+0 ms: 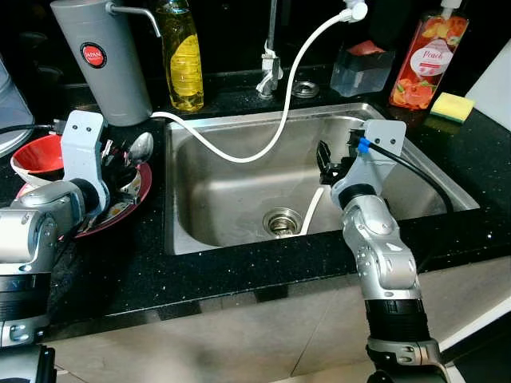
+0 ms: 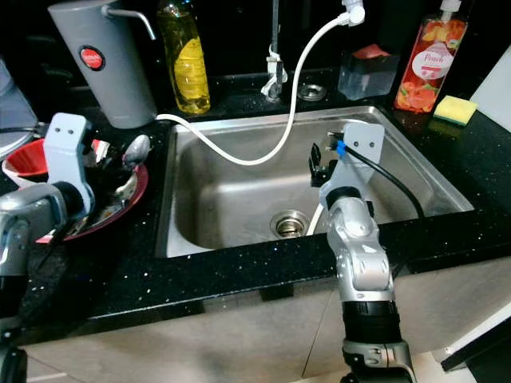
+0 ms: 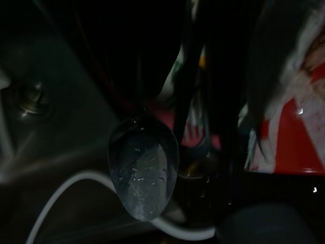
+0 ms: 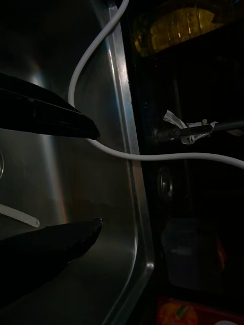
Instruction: Kitchen organization
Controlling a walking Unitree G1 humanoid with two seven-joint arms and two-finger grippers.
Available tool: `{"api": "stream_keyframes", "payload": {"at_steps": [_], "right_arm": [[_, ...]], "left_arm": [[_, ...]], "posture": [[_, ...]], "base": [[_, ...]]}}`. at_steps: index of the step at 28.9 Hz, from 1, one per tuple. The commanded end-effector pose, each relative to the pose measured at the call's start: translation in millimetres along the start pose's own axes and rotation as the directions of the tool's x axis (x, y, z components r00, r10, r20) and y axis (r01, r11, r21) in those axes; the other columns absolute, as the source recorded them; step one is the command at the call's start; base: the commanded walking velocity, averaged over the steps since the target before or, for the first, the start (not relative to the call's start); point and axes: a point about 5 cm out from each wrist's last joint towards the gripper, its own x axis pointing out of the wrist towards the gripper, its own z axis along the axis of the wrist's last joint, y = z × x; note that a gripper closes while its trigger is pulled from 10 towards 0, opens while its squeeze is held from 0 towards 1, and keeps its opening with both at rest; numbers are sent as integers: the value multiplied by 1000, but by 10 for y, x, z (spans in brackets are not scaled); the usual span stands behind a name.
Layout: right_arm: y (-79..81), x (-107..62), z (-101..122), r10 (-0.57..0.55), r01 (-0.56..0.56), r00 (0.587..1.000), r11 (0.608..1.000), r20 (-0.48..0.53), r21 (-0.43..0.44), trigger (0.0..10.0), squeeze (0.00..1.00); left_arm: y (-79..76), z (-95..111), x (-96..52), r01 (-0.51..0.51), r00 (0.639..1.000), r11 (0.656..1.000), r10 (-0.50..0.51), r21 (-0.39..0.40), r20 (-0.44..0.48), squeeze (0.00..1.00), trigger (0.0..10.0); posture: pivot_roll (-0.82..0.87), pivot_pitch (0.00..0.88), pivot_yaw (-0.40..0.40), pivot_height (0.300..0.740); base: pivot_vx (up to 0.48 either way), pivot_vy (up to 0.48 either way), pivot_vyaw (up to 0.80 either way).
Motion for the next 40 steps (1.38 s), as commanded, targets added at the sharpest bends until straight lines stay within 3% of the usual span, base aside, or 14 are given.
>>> {"api": "stream_keyframes", "payload": {"at_steps": [1,11,14,16,17,18,19,20,21,28,30,32,34,40], "right_arm": [[-3,-14,11,-5,5,1000,1000,9,4,10000,0],[76,-30,45,83,-84,996,994,17,63,10000,0],[301,-112,81,302,-300,953,933,18,198,10000,0],[479,-224,117,458,-451,888,853,38,264,10000,0],[479,-224,117,458,-451,888,853,38,264,10000,0],[619,-321,152,570,-556,820,766,60,323,10000,0],[619,-321,152,570,-556,820,766,60,323,10000,0],[727,-395,199,644,-620,758,664,101,418,10000,0],[772,-425,233,674,-648,728,613,130,453,10000,0],[789,-450,287,708,-685,688,564,156,461,10000,0],[764,-479,379,724,-711,655,496,215,498,10000,0],[771,-489,408,726,-718,646,473,237,511,10000,0],[803,-489,411,730,-715,644,471,227,517,10000,0],[843,-507,410,739,-718,634,452,229,529,10000,0]], "left_arm": [[-37,169,-25,14,995,1000,-13,-1,97,0,10000],[-290,215,-33,190,966,982,-189,14,175,0,10000],[-485,258,-100,327,915,944,-325,33,240,0,10000],[-597,253,-142,401,880,914,-403,61,252,0,10000],[-597,253,-142,401,880,914,-403,61,252,0,10000],[-699,274,-183,471,839,878,-474,80,265,0,10000],[-699,274,-183,471,839,878,-474,80,265,0,10000],[-781,308,-225,532,796,842,-535,94,283,0,10000],[-819,319,-241,561,774,822,-562,96,290,0,10000],[-870,296,-266,597,748,796,-597,100,289,0,10000],[-933,280,-318,648,708,753,-651,112,274,0,10000],[-950,278,-325,661,698,742,-664,116,269,0,10000],[-1004,292,-355,707,654,697,-709,121,265,0,10000],[-1074,266,-380,754,604,640,-764,148,227,0,10000]], "posture": [[43,0,43,740],[37,0,43,740],[37,0,43,740],[37,0,43,740],[37,0,43,740],[32,0,42,740],[32,0,42,740],[32,0,41,740],[34,0,40,740],[33,0,36,740],[32,0,36,740],[32,0,36,740],[27,0,37,740],[25,0,37,740]], "base": [[0,0,0],[0,0,0],[0,0,0],[0,0,0],[0,0,0],[0,0,0],[0,0,0],[0,0,0],[0,0,0],[0,0,0],[0,0,0],[0,0,0],[0,0,0],[0,0,0]]}}
